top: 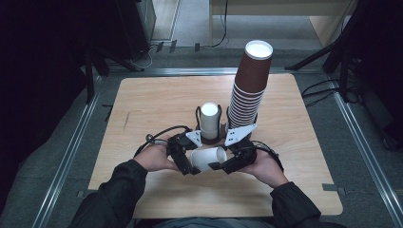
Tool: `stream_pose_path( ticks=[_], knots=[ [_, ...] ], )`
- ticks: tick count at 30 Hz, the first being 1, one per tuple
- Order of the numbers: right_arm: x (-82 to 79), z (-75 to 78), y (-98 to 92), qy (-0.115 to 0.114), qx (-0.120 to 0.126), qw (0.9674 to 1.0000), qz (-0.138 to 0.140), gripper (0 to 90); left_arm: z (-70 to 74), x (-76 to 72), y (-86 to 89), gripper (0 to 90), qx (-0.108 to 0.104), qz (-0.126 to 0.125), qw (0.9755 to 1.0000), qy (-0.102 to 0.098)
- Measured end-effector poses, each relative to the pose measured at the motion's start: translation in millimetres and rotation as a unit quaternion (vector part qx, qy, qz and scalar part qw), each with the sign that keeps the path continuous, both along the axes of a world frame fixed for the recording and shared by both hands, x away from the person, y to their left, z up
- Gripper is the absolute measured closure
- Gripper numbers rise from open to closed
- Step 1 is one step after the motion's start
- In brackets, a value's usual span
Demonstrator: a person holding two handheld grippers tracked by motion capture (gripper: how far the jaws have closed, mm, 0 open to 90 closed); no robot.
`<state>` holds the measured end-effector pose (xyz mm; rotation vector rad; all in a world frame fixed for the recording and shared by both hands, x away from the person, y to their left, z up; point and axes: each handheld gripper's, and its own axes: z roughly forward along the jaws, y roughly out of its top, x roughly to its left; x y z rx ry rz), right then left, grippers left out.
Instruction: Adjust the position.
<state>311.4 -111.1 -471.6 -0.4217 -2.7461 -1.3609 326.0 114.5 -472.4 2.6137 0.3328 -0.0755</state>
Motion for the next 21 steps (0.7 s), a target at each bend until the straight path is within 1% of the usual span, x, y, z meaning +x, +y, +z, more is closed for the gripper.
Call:
stream_pose_path(
  ticks=[1,2,4,8,12,15,16,17,18,19,20,21],
  knots=[
    [-0.1,0.3,-1.3,0.0,0.002,1.0,-0.003,33.9,0.5,0.0,1.3,3.6,-0.005,0.001,1.0,0.001],
    [-0.1,0.3,-1.3,0.0,0.002,1.0,-0.003,33.9,0.5,0.0,1.3,3.6,-0.005,0.001,1.0,0.001],
    [0.9,0.8,-4.8,-0.006,0.007,0.9999,-0.006,33.8,2.5,0.7,6.4,3.3,-0.021,0.005,0.9997,0.006],
    [1.7,1.9,-9.3,-0.003,0.015,0.9998,-0.01,33.7,6.7,0.0,13.8,3.3,-0.044,0.017,0.9989,0.006],
    [1.2,3.1,-11.7,-0.003,0.024,0.9996,-0.012,33.7,9.1,1.2,22.2,3.3,-0.073,0.021,0.997,0.017],
    [0.4,3.4,-12.0,-0.004,0.031,0.9995,-0.011,33.6,9.3,1.4,28.0,2.5,-0.104,0.037,0.9937,0.021],
    [0.1,3.8,-12.2,-0.005,0.033,0.9994,-0.01,33.6,9.3,0.9,29.4,2.4,-0.119,0.044,0.9917,0.022],
    [0.1,3.8,-12.2,-0.005,0.033,0.9994,-0.01,33.6,9.3,0.9,29.4,2.4,-0.119,0.044,0.9917,0.022],
    [-0.1,4.7,-12.7,-0.001,0.042,0.9991,-0.009,33.7,9.0,1.3,31.2,2.4,-0.139,0.048,0.9888,0.026],
    [0.0,5.0,-13.0,-0.002,0.043,0.999,-0.01,33.7,8.5,1.1,31.5,2.4,-0.151,0.049,0.9869,0.03],
    [0.0,5.0,-13.0,-0.002,0.043,0.999,-0.01,33.7,8.5,1.1,31.5,2.0,-0.151,0.049,0.9869,0.03],
    [-0.1,6.4,-13.7,0.001,0.055,0.9984,-0.01,33.7,6.2,0.9,31.4,1.7,-0.168,0.047,0.9839,0.036]
  ],
)
